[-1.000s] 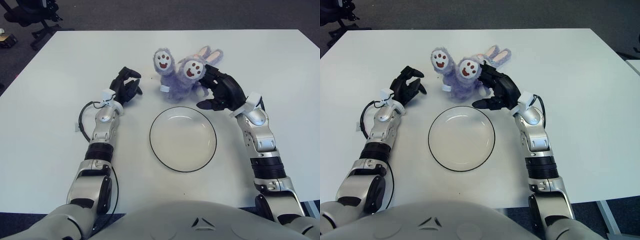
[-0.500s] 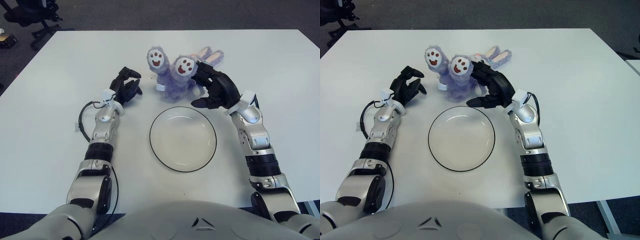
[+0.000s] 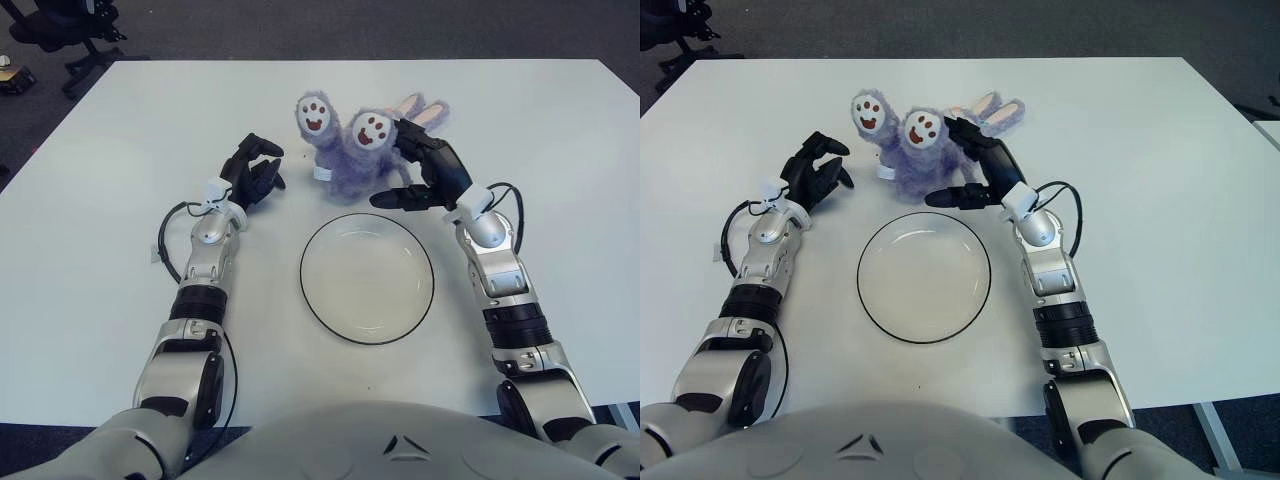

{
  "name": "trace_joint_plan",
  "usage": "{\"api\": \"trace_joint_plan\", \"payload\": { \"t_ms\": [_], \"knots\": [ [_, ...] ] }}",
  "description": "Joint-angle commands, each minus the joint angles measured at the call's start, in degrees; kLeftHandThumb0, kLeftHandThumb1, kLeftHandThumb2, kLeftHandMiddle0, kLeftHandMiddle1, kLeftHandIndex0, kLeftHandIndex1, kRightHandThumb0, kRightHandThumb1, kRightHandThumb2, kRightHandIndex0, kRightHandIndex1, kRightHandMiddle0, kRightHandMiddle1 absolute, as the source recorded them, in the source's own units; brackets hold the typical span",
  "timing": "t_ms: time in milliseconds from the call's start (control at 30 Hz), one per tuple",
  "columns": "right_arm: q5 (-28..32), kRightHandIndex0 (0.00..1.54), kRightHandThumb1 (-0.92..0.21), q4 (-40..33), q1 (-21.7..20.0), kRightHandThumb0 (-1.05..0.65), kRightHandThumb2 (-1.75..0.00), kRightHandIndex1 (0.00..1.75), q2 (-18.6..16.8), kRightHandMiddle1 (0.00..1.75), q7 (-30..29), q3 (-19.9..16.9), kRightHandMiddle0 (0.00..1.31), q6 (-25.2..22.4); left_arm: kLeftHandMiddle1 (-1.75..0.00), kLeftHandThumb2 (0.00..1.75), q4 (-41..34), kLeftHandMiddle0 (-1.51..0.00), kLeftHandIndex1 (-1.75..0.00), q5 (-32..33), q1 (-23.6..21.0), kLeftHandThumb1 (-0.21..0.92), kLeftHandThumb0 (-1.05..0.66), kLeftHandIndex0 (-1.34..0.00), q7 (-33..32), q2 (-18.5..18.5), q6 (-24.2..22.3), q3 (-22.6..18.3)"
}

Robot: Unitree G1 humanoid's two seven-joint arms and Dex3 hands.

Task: Put the doll into the plate.

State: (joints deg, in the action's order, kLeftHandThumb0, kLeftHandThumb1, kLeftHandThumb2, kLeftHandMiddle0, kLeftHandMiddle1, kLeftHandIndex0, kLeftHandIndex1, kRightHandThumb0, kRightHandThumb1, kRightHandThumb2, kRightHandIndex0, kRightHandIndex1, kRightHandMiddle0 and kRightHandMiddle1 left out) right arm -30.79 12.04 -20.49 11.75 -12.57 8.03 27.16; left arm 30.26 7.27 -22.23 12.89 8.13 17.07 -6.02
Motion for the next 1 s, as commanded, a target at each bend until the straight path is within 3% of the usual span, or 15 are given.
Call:
{"api": "trace_joint_plan", "payload": {
  "t_ms": [0,133,400,800,967],
  "knots": [
    [-7.24,0.46,-0.73,4.04,-3.31,-0.64,-0.01,0.01,1.29,0.01,-8.9,1.74,0.47,4.14,-1.75,0.32,2.22,-0.73,-1.54,-0.93,2.27,0.92,-0.36,-0.41,-0.14,0.03,-0.93,0.33],
    [-13.73,0.41,-0.74,5.06,-4.36,-0.58,-0.01,0.0,2.32,0.01,-15.51,2.92,0.46,1.78,-1.75,0.32,2.43,-0.73,-1.54,-1.12,2.29,0.92,-0.36,-0.41,-0.27,0.01,-0.63,0.31],
    [-16.68,0.37,-0.76,7.12,-5.76,-0.54,-0.01,0.0,2.79,0.0,-20.52,4.1,0.45,-0.1,-1.75,0.32,2.44,-0.73,-1.54,-1.43,2.38,0.92,-0.36,-0.41,-0.27,-0.02,-0.26,0.16],
    [-16.46,0.35,-0.76,7.21,-6.13,-0.55,-0.01,0.0,2.98,0.0,-22.23,5.16,0.43,-2.47,-1.75,0.32,2.45,-0.73,-1.54,-1.45,2.53,0.92,-0.36,-0.41,-0.04,0.15,0.08,0.06],
    [-9.97,0.35,-0.76,8.33,-6.4,-0.55,0.0,0.0,2.92,0.0,-17.42,5.06,0.42,1.41,-1.75,0.32,2.65,-0.73,-1.54,-1.53,2.47,0.92,-0.36,-0.41,-0.09,0.25,0.26,0.03]
  ]
}}
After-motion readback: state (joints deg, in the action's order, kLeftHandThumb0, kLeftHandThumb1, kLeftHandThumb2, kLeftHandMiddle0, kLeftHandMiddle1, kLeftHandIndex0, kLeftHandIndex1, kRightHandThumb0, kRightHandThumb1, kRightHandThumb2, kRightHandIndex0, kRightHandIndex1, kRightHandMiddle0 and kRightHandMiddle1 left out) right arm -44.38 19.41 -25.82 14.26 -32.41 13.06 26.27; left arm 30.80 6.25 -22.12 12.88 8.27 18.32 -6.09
